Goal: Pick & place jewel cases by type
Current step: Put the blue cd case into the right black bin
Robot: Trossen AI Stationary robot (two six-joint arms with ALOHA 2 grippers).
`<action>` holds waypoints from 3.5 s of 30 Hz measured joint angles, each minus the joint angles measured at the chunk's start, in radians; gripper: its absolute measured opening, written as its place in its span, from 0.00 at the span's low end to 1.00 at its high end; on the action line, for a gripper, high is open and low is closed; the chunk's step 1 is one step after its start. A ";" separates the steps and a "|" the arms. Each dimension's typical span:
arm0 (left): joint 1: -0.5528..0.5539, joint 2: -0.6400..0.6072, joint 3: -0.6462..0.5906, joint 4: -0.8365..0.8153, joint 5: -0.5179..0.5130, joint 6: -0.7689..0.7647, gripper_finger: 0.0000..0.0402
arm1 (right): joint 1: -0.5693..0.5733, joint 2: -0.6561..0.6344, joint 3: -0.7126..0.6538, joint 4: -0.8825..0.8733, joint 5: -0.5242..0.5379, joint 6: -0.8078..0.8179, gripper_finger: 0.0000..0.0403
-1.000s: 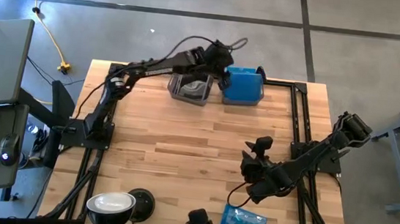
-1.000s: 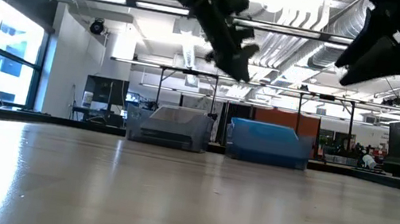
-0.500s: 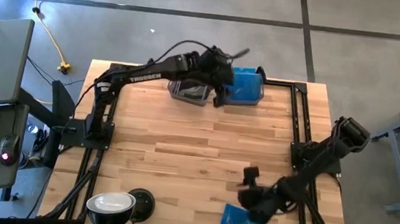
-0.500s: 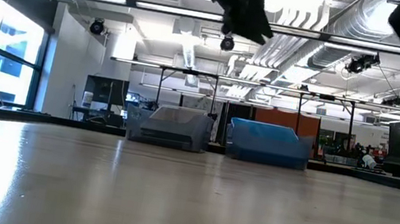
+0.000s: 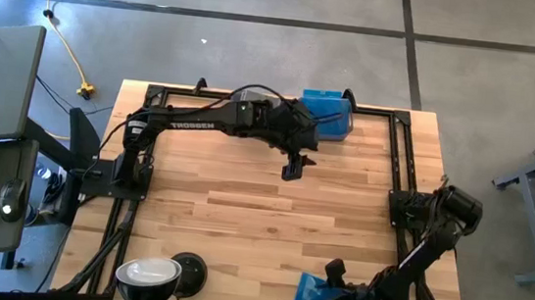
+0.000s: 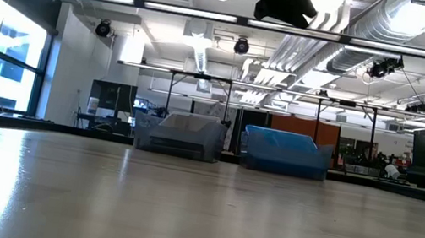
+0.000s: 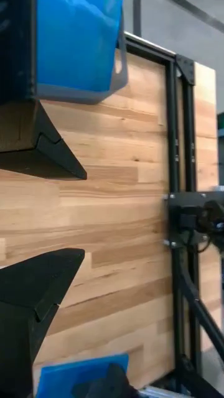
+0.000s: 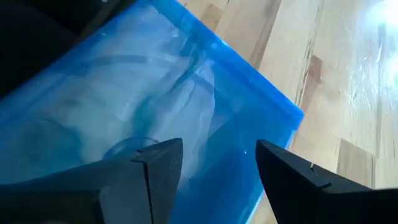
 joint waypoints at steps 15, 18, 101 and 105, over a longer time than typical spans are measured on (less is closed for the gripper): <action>-0.002 -0.012 0.001 -0.048 -0.170 0.002 0.46 | -0.231 0.041 -0.001 -0.340 0.379 -0.073 0.49; 0.005 -0.026 0.001 -0.120 -0.274 -0.051 0.46 | -0.311 0.037 -0.002 -0.435 0.386 -0.027 0.49; -0.252 0.169 -0.717 1.077 0.225 -1.018 0.46 | -0.029 0.039 -0.103 -0.344 0.354 -0.288 0.41; -0.251 0.169 -0.717 1.043 0.220 -1.023 0.46 | -0.016 0.040 -0.103 -0.363 0.401 -0.243 0.41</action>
